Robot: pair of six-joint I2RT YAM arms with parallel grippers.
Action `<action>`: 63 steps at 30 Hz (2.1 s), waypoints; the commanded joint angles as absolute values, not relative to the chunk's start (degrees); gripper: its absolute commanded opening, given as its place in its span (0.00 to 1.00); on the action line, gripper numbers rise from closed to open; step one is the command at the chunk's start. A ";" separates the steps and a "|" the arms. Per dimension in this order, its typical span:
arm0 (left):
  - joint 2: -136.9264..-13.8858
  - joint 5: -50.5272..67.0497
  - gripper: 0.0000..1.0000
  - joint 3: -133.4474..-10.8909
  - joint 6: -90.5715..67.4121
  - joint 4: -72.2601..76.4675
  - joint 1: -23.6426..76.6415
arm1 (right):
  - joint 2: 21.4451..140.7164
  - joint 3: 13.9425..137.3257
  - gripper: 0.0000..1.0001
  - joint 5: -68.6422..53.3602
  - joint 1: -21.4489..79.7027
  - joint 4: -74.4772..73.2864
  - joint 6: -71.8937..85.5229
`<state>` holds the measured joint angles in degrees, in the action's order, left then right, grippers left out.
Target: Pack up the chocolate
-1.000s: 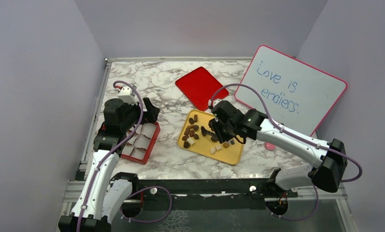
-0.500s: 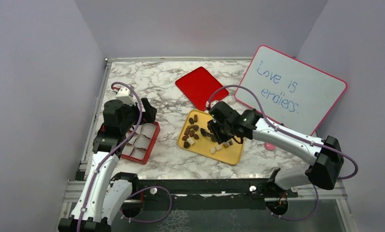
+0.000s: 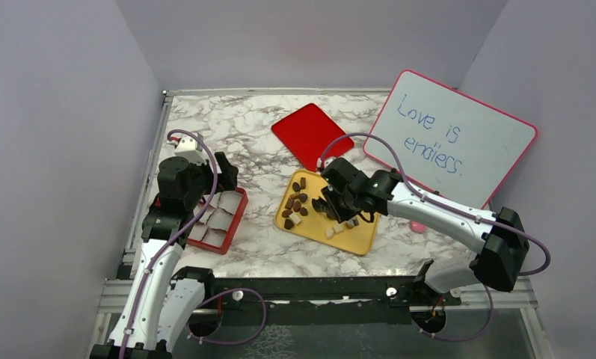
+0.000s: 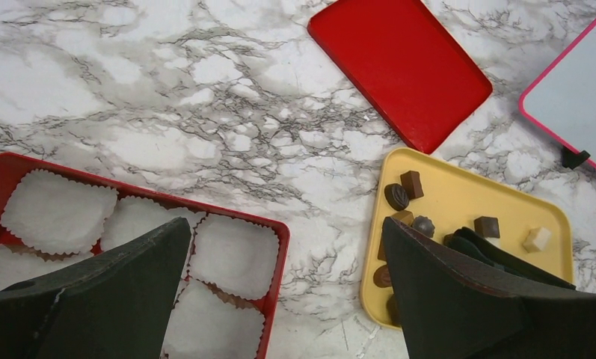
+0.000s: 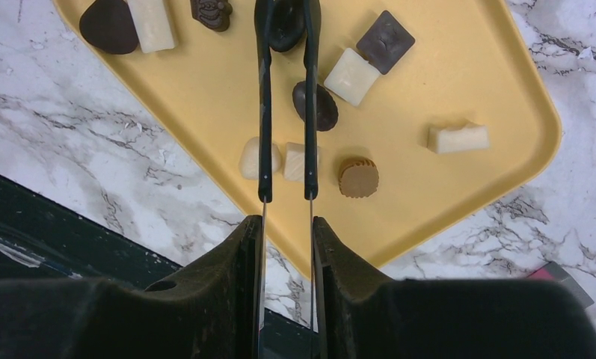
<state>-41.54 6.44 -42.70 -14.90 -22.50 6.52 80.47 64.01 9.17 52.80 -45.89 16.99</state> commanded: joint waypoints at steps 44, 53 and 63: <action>-33.64 -6.60 0.99 -60.82 -18.37 -31.11 6.68 | 87.03 75.23 0.23 -4.88 60.05 -20.83 18.80; -33.78 -9.73 0.99 -62.40 -18.17 -31.73 6.63 | 96.84 81.65 0.23 -4.58 62.84 -15.77 15.43; -34.30 -10.64 0.99 -64.69 -18.54 -32.33 6.67 | 109.89 91.57 0.23 -4.60 63.28 -5.95 9.96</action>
